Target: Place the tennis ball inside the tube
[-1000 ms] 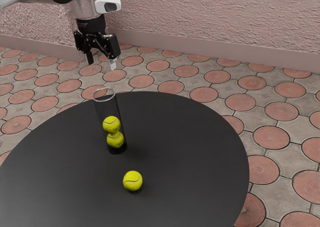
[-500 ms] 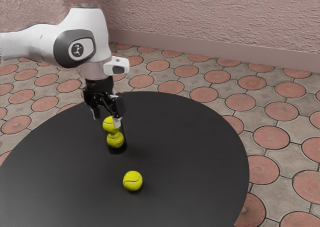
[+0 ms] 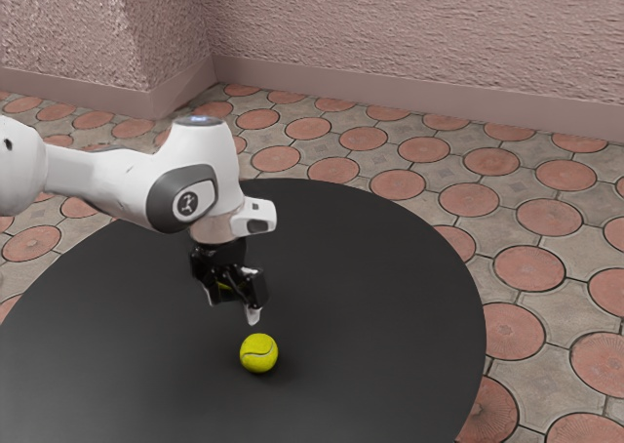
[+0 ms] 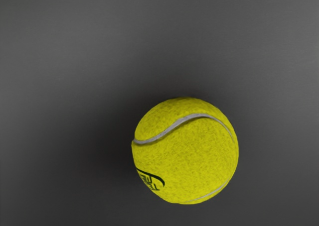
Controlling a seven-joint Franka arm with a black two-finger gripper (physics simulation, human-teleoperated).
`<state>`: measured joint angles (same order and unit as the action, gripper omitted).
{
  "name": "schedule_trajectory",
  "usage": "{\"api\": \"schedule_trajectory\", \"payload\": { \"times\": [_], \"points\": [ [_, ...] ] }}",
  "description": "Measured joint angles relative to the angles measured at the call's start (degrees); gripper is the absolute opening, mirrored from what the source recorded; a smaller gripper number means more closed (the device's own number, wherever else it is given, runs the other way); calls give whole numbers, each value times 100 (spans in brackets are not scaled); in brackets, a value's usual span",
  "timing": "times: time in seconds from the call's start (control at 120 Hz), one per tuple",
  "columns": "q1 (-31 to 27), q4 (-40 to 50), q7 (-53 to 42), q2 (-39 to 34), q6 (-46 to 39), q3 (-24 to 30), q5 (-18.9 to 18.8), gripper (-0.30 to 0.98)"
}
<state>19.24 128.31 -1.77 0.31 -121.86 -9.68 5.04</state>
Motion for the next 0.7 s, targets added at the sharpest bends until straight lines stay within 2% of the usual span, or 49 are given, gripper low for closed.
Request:
{"api": "schedule_trajectory", "payload": {
  "times": [0.292,0.7],
  "points": [
    [123,-165,67,878,-555,115,243,69],
    [115,-43,38,1387,-1133,116,663,69]
  ]
}}
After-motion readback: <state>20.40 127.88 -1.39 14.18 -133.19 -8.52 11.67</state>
